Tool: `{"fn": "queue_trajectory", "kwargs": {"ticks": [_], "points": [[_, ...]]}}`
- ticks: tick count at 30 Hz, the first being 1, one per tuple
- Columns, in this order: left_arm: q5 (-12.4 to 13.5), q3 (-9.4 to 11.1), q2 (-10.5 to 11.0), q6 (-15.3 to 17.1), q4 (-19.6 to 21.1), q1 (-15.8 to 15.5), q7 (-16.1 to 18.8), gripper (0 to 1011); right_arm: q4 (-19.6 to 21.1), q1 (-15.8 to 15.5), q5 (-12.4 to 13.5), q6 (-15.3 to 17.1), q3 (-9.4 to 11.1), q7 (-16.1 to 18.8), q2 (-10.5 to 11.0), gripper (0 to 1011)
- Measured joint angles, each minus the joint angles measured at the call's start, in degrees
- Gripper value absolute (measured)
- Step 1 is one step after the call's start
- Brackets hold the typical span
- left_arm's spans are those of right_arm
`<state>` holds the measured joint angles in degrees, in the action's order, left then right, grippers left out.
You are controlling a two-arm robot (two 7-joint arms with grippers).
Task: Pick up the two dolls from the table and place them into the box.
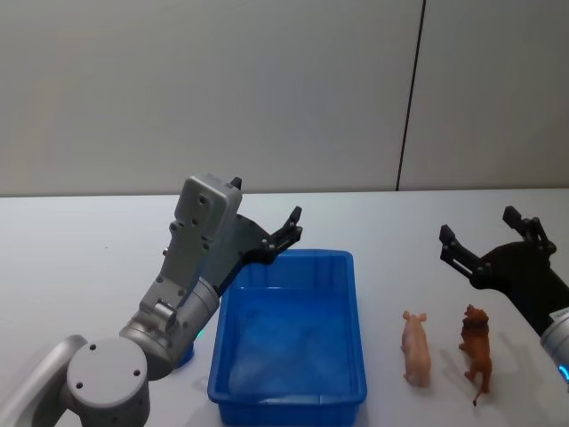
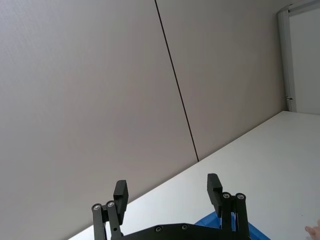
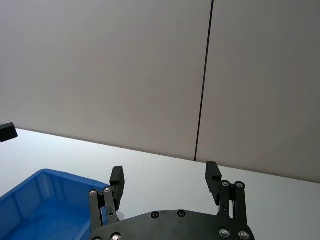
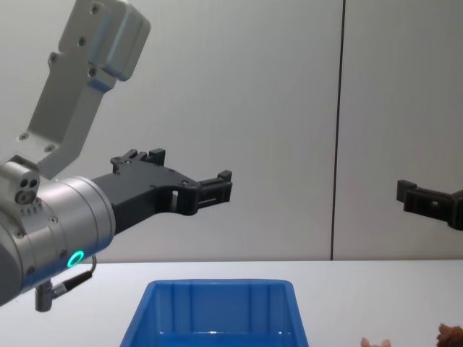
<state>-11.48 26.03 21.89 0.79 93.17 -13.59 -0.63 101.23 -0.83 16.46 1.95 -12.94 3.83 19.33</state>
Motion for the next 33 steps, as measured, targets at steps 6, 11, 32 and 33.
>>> {"fn": "queue_trajectory", "kwargs": {"ticks": [6,11,32,33], "points": [[0.00,0.00,0.00,0.00,0.00,0.00,0.00,1001,0.00,-0.01,0.00,0.00,0.00,0.00,0.00,1001],[0.00,0.00,0.00,0.00,0.00,0.00,0.00,1001,0.00,0.00,0.00,0.00,0.00,0.00,0.00,1001],[0.00,0.00,0.00,0.00,0.00,0.00,0.00,1001,0.00,0.00,-0.01,0.00,0.00,0.00,0.00,1001],[0.00,0.00,0.00,0.00,0.00,0.00,0.00,1001,0.00,0.00,-0.01,0.00,0.00,0.00,0.00,1001]]}}
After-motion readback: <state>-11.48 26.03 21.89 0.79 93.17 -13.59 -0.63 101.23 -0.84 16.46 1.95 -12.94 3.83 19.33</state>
